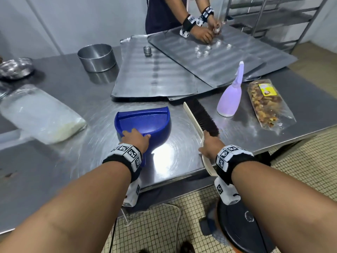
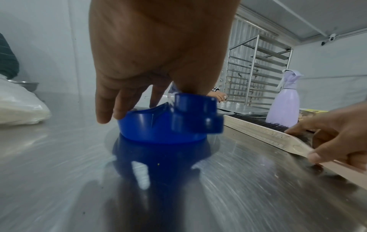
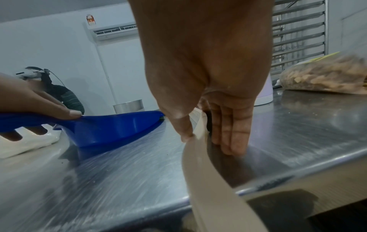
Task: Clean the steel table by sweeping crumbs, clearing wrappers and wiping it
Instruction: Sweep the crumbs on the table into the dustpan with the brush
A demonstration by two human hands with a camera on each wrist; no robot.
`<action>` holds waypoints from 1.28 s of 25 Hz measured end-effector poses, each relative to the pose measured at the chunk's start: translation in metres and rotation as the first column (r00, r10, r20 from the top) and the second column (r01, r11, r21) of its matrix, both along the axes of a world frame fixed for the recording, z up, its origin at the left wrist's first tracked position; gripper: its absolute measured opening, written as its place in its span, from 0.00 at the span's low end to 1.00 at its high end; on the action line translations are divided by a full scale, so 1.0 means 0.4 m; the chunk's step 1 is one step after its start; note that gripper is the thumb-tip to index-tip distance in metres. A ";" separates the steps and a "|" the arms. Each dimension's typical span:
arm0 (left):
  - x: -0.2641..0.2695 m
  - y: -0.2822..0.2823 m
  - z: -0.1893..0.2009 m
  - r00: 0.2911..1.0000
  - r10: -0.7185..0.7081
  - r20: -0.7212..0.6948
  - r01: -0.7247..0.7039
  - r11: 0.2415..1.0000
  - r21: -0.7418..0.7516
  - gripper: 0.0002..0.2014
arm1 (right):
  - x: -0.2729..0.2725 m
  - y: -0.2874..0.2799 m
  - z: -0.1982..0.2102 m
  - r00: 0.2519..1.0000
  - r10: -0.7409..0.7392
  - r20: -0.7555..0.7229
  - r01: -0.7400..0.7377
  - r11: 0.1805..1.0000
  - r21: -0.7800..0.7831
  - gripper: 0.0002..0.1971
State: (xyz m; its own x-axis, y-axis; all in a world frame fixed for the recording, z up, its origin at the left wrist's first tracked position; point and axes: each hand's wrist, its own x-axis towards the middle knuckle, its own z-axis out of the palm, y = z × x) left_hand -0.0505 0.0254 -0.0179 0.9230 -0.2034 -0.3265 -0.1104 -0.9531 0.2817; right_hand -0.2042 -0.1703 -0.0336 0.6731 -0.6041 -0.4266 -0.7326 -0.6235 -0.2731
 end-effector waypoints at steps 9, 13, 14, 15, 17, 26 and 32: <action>0.006 0.003 -0.004 0.969 0.233 -0.088 -0.247 0.946 -0.212 0.32 | 0.006 0.002 -0.008 0.965 -0.243 0.097 0.241 0.970 0.033 0.37; 0.011 0.046 0.016 0.984 0.178 -0.025 -0.179 0.948 -0.262 0.24 | -0.005 -0.005 0.018 0.957 -0.243 0.160 0.246 0.969 0.001 0.36; 0.015 0.063 0.027 0.986 0.165 -0.014 -0.163 0.948 -0.273 0.23 | -0.001 -0.004 0.030 0.958 -0.221 0.181 0.227 0.974 -0.013 0.36; 0.021 0.080 0.037 0.987 0.160 -0.002 -0.154 0.947 -0.281 0.23 | 0.008 0.001 0.045 0.961 -0.196 0.197 0.205 0.978 -0.027 0.36; 0.030 0.125 0.065 0.987 0.159 0.028 -0.143 0.945 -0.294 0.24 | 0.033 0.027 0.083 0.964 -0.146 0.223 0.159 0.986 -0.044 0.35; 0.072 0.419 0.206 0.963 0.210 0.169 -0.142 0.928 -0.343 0.23 | 0.200 0.303 0.255 0.891 0.125 0.437 -0.102 0.992 -0.077 0.30; 0.117 0.752 0.248 0.937 0.286 0.202 -0.185 0.893 -0.410 0.20 | 0.314 0.610 0.299 0.826 0.246 0.506 -0.240 0.968 -0.080 0.28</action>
